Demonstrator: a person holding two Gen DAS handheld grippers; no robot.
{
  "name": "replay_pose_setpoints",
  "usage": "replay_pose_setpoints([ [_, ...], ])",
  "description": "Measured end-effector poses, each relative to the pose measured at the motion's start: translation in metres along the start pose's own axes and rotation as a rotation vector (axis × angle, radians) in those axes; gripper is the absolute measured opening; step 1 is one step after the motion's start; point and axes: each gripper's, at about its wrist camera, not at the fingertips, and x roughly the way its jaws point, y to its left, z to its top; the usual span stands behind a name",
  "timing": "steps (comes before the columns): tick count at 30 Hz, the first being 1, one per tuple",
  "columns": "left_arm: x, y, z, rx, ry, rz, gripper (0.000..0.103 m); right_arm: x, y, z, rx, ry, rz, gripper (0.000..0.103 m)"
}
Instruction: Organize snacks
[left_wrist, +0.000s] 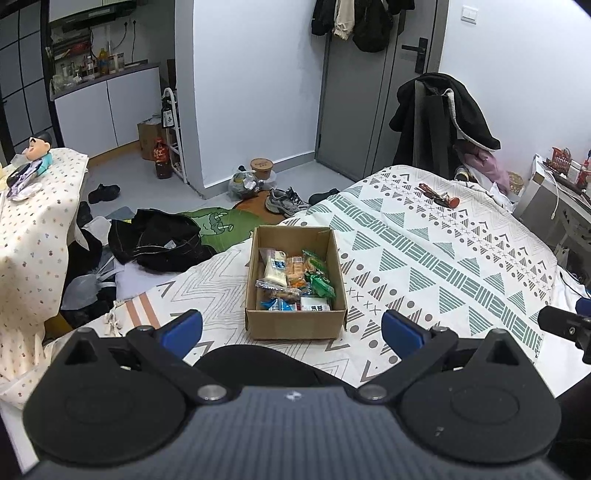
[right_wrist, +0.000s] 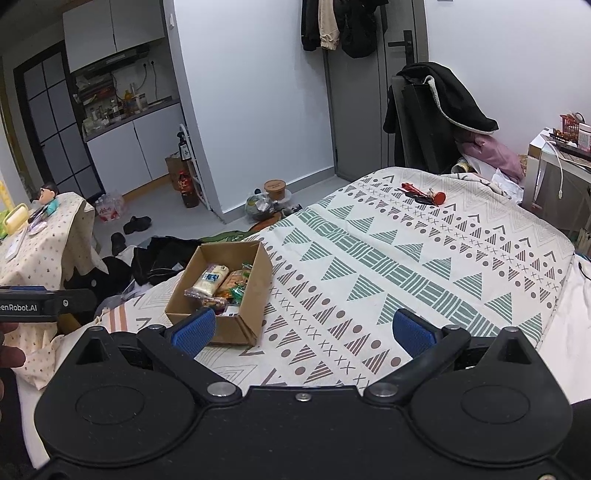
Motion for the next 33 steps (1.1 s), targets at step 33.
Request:
replay_pose_setpoints([
  [33,0.001,-0.008,0.001,0.012,0.005,-0.010,0.102,-0.007,-0.018,-0.003,0.030,0.007,-0.002,0.103],
])
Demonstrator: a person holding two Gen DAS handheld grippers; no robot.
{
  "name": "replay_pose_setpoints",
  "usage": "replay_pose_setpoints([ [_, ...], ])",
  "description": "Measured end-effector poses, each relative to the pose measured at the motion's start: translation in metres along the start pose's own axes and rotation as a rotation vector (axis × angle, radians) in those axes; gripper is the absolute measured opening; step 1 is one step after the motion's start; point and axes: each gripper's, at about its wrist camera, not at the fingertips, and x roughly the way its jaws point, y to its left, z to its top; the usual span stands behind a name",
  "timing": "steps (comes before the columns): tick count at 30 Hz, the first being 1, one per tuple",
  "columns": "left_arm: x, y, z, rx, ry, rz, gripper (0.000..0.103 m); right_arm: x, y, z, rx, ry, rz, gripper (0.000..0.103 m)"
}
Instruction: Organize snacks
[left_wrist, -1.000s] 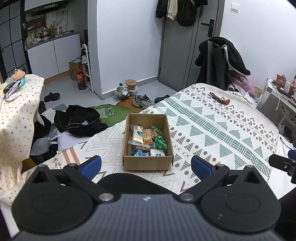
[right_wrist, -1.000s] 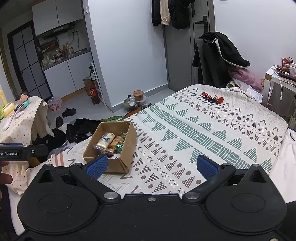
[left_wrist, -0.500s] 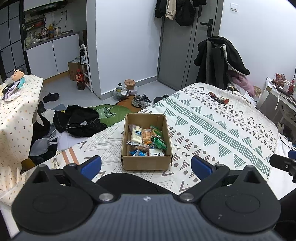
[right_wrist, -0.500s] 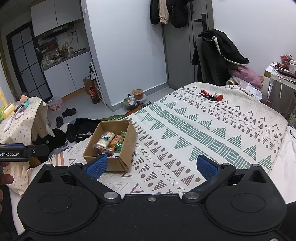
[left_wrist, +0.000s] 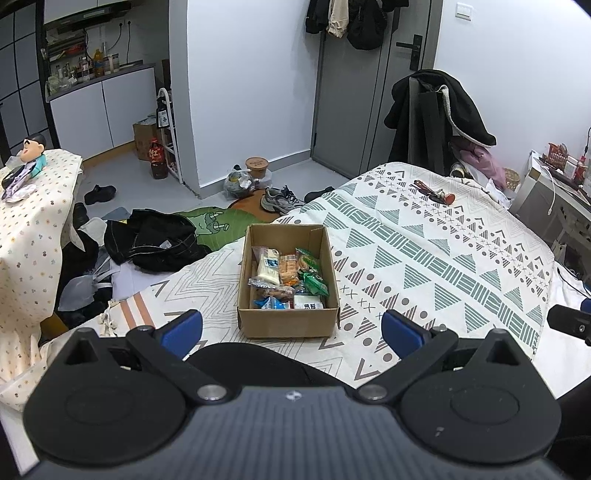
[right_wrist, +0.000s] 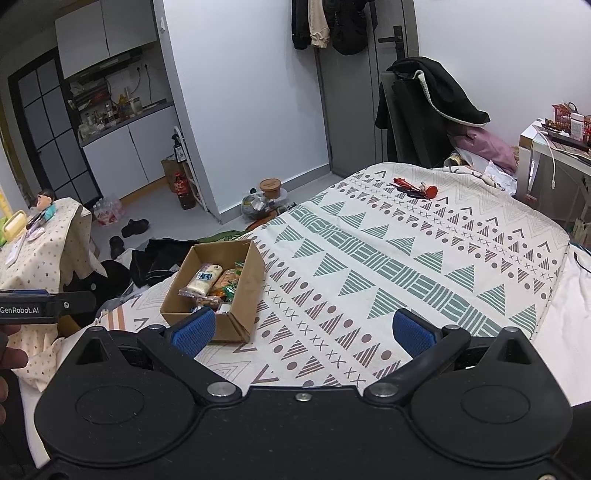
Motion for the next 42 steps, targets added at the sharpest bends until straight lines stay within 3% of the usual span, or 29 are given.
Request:
replay_pose_setpoints([
  [42,0.0043,-0.0055,-0.0049,0.002,0.006,-0.013,0.102,0.0007,0.0050,-0.0003,-0.016,-0.001,0.012,0.103],
])
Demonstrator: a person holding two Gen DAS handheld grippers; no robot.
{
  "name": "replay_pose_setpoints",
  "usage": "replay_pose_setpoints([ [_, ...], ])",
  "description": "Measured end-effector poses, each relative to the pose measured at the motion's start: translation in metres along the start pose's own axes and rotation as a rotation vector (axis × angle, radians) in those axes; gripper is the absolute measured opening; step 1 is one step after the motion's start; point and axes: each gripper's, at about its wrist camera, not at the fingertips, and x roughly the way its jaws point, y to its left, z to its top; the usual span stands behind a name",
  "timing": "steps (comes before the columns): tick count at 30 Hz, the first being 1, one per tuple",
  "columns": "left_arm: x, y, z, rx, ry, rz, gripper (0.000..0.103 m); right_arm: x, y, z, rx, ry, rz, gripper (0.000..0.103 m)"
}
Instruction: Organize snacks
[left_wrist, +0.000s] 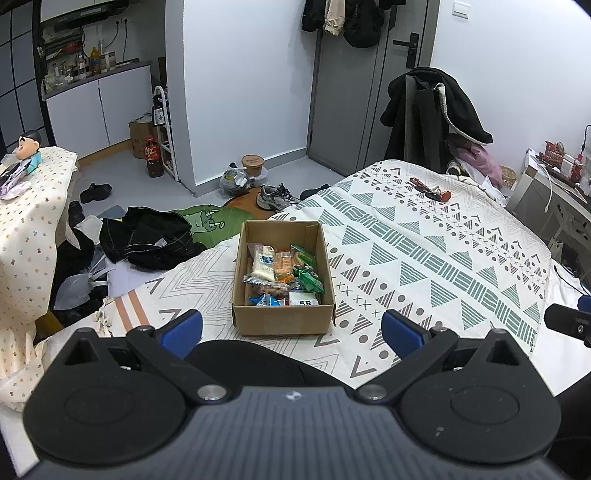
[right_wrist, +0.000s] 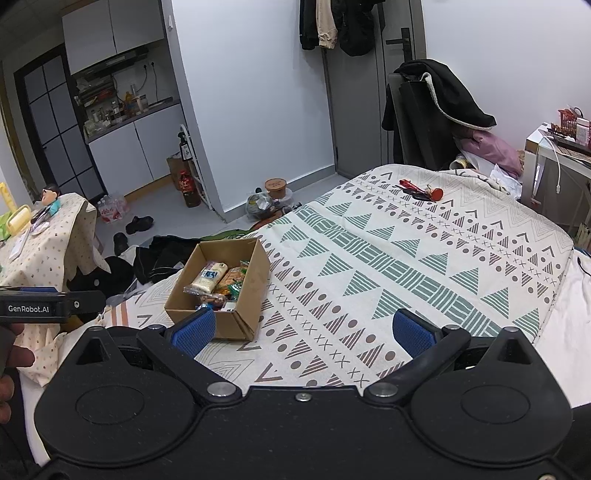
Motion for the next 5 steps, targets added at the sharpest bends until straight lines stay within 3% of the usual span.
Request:
replay_pose_setpoints([
  [5,0.0000,0.0019,-0.0001,0.003,-0.002,-0.009,0.102,0.0004,-0.0008,0.0004,0.012,-0.006,-0.003,0.103],
])
